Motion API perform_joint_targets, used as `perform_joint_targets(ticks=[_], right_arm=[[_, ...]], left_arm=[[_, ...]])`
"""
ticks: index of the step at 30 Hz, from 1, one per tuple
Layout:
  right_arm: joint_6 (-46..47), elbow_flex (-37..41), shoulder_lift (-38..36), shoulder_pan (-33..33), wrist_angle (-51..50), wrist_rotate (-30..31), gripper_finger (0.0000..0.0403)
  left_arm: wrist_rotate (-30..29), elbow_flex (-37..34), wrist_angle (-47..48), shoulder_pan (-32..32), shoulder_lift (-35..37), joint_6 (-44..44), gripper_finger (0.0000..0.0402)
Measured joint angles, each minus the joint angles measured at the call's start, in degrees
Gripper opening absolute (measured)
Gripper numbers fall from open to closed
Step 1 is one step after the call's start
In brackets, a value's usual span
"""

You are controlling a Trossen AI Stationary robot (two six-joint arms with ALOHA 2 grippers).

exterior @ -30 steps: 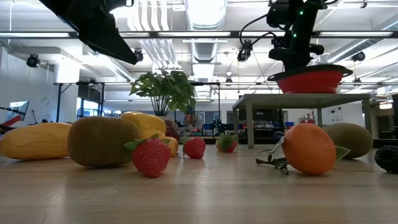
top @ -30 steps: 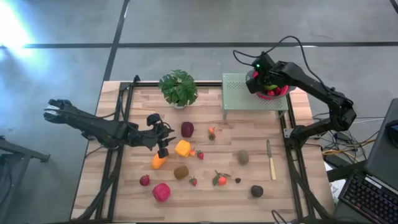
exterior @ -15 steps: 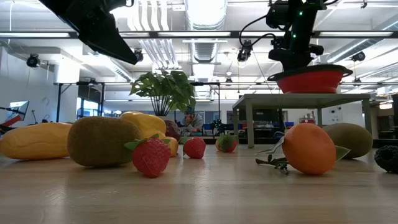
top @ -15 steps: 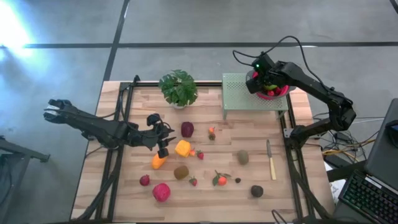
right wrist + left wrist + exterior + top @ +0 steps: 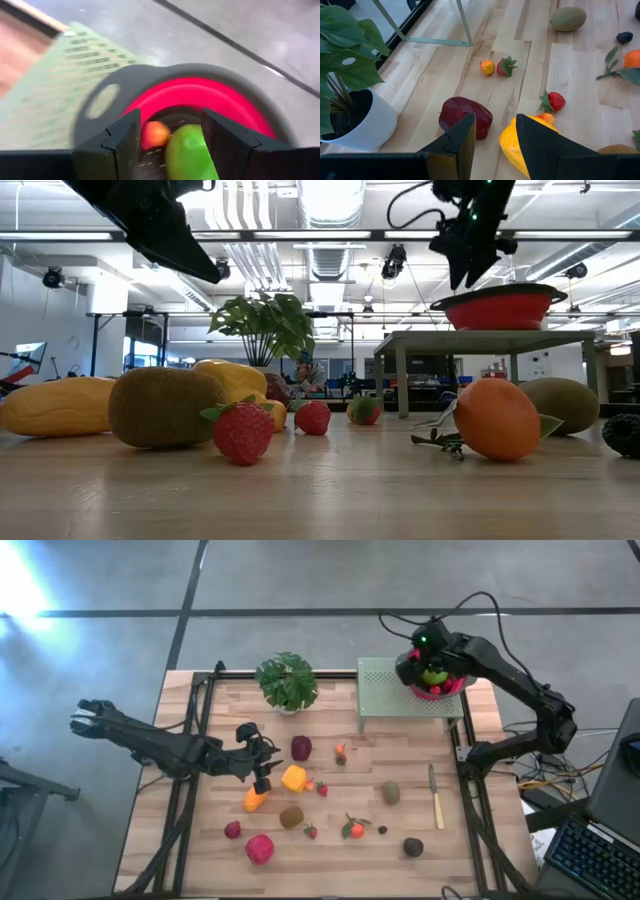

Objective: Pick & Place Fruit
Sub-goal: Put the blackberry into the red strainer bowl on the shelf

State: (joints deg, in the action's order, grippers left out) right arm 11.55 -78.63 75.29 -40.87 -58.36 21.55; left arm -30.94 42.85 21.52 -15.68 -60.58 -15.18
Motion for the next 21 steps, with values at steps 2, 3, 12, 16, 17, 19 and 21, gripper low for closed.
perform_joint_targets(ticks=[2, 3, 12, 16, 17, 19, 21], right_arm=[[-0.02, 0.00, -0.73, 0.87, -0.14, -2.05, 0.0191], [0.00, 0.07, -1.08, 1.50, -0.14, -2.59, 0.0187], [-0.31, 0.13, -2.10, 9.93, -3.72, -3.20, 0.0167], [0.96, 0.15, -2.10, 14.35, -4.26, -3.18, 0.0164], [1.48, 0.15, -2.10, 15.51, -4.26, -3.19, 0.0166], [1.84, 0.15, -2.10, 17.68, -4.26, -3.19, 0.0170], [2.93, 0.17, -2.10, 19.98, -4.27, -3.17, 0.0176]], left_arm=[[0.00, 0.00, -0.02, 0.02, 0.00, 0.00, 0.0147], [0.00, -0.01, 0.00, 0.00, 0.00, 0.00, 0.0147], [0.00, -0.01, -0.02, 0.00, 0.00, 0.00, 0.0147], [0.00, 0.00, -0.01, 0.00, 0.00, 0.02, 0.0147], [0.00, -0.01, 0.00, 0.01, 0.00, 0.01, 0.0147], [0.00, 0.00, 0.00, 0.00, 0.00, 0.02, 0.0147], [0.00, 0.00, -0.02, 0.02, 0.00, 0.01, 0.0147]])
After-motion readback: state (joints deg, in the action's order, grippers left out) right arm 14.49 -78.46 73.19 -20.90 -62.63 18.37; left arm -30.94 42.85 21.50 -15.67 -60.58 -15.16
